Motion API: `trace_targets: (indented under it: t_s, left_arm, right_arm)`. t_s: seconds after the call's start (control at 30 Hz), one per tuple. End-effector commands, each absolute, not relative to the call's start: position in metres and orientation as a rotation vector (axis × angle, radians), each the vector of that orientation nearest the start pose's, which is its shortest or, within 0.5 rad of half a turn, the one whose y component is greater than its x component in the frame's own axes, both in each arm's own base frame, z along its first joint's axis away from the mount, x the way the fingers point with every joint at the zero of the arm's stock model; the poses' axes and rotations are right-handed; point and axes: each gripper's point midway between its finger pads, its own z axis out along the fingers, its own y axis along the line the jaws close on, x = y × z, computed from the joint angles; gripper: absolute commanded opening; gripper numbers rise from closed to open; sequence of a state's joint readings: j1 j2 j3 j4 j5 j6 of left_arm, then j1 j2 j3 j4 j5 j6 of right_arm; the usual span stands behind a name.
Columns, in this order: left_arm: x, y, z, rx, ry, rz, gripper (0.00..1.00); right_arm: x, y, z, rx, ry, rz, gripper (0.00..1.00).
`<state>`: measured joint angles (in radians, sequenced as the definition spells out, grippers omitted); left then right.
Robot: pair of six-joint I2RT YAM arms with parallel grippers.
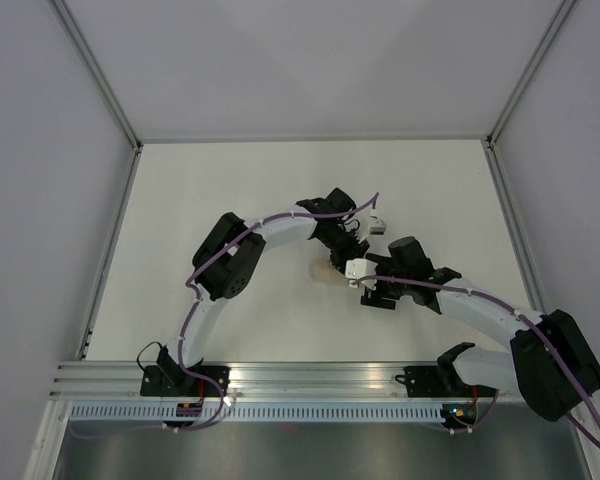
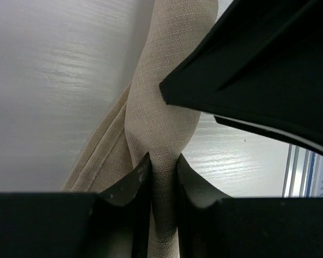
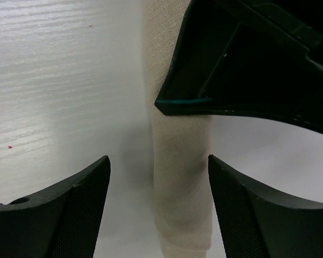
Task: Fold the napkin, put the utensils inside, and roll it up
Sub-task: Roll the napkin with the utensil
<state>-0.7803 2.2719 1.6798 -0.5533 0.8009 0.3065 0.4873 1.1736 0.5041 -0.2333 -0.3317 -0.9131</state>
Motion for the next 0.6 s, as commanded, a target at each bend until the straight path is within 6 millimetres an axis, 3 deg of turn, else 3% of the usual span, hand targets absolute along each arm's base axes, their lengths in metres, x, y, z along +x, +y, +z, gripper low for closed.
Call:
trace_targets:
  t_s: [0.0,0.07,0.17,0.23,0.33,0.37,0.4,0.57]
  left_arm:
    - [0.227,-0.394,-0.016,1.604,2.389,-1.226,0.26]
    - [0.228,-0.394,-0.016,1.604,2.390,-1.225,0.28]
    - [0.229,-0.392,-0.016,1.594,2.408,-1.210,0.42]
    - [0.230,-0.392,-0.012,1.585,2.401,-1.223,0.46]
    - [0.244,-0.395,0.000,1.528,2.378,-1.213,0.57]
    - [0.251,-0.395,0.004,1.509,2.363,-1.209,0.68]
    - [0.258,-0.399,0.015,1.487,2.328,-1.204,0.71]
    - [0.289,-0.402,0.050,1.380,2.247,-1.175,0.69]
  right_arm:
    - [0.257,0.156,0.037,-1.656,1.729,0.090,0.78]
    - [0.259,0.157,0.033,-1.658,1.742,0.084,0.76]
    - [0.260,0.158,0.034,-1.639,1.767,0.096,0.71]
    - [0.260,0.160,0.035,-1.633,1.780,0.106,0.67]
    - [0.258,0.160,0.032,-1.637,1.832,0.135,0.54]
    - [0.257,0.161,0.033,-1.642,1.847,0.147,0.48]
    - [0.255,0.160,0.031,-1.645,1.861,0.155,0.45]
    - [0.249,0.161,0.024,-1.640,1.964,0.214,0.36]
